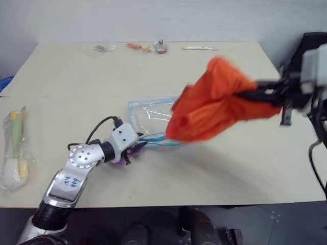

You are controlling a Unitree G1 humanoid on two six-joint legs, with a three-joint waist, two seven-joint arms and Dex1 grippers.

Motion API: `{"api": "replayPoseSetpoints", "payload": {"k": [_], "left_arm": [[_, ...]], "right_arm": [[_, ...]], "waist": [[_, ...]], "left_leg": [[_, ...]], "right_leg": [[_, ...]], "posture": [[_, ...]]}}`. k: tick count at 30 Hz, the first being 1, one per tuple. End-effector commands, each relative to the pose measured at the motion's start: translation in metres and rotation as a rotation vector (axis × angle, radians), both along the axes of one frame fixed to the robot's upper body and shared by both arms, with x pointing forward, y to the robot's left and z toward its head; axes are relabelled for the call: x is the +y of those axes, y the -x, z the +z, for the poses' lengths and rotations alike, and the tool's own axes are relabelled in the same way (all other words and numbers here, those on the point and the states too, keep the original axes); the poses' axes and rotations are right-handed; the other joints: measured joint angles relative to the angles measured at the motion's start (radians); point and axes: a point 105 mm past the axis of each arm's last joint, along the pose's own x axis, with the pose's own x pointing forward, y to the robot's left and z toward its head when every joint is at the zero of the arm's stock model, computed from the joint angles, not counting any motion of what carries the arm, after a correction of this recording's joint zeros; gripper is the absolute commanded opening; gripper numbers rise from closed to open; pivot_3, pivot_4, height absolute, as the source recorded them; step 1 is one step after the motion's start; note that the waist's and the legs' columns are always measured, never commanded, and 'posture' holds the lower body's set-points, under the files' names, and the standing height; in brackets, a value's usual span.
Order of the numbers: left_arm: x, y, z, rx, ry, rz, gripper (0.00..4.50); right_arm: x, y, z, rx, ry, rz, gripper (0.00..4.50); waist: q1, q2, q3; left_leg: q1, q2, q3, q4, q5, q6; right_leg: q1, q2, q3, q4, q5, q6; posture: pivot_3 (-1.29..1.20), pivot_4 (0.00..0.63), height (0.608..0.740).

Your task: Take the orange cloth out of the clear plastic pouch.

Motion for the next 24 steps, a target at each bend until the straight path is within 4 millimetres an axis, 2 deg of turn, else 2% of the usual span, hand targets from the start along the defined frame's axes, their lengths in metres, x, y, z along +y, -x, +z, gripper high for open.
{"api": "replayPoseSetpoints", "payload": {"k": [1,3,5,8,11,16,24], "left_arm": [[0.004,0.032,0.033,0.048,0.067,-0.127,2.88],[0.007,0.044,0.045,0.078,0.090,-0.173,2.88],[0.014,0.045,0.067,0.094,0.159,-0.172,2.88],[0.016,0.047,0.088,0.097,0.247,-0.188,2.88],[0.018,0.056,0.109,0.167,0.338,-0.266,2.88],[0.021,0.071,0.112,0.219,0.308,-0.318,2.88],[0.020,0.066,0.113,0.190,0.303,-0.299,2.88]], "right_arm": [[-0.039,-0.037,0.006,-0.213,0.118,-0.264,0.00],[-0.052,-0.047,-0.003,-0.294,0.204,-0.328,0.00],[-0.065,-0.051,-0.027,-0.375,0.331,-0.360,0.00],[-0.079,-0.052,-0.052,-0.432,0.433,-0.371,0.00],[-0.103,-0.042,-0.108,-0.409,0.511,-0.388,0.00],[-0.129,-0.023,-0.158,-0.331,0.649,-0.388,0.00],[-0.169,0.002,-0.196,-0.242,0.716,-0.487,0.00]], "waist": [[-0.008,0.000,0.000],[-0.005,0.000,0.000],[0.000,0.001,0.001],[0.002,0.001,0.001],[0.002,0.001,0.001],[-0.022,0.004,0.001],[-0.037,0.004,0.001]], "left_leg": [[-0.001,0.000,0.001,0.000,0.000,0.000],[-0.002,0.000,0.002,0.000,0.000,0.000],[-0.004,-0.001,0.000,0.001,0.000,0.000],[-0.005,-0.001,-0.001,0.001,0.000,0.000],[-0.005,-0.001,-0.002,0.002,0.001,-0.001],[-0.011,-0.001,-0.002,0.002,0.001,-0.001],[-0.011,0.000,-0.004,0.002,0.003,-0.005]], "right_leg": [[0.000,0.000,0.000,0.000,0.000,0.000],[-0.001,-0.001,0.000,-0.001,0.000,0.000],[-0.001,-0.001,-0.001,-0.002,0.000,0.000],[-0.001,-0.001,-0.001,-0.002,0.000,0.000],[0.000,-0.001,0.000,-0.002,0.000,0.001],[-0.001,-0.002,0.000,-0.001,0.000,0.001],[0.000,0.001,0.005,0.000,0.000,0.000]], "posture": [[0.00,0.150,0.740],[0.00,0.150,0.740],[0.00,0.150,0.740],[0.00,0.150,0.740],[0.00,0.150,0.740],[0.00,0.150,0.740],[0.00,0.150,0.740]]}}
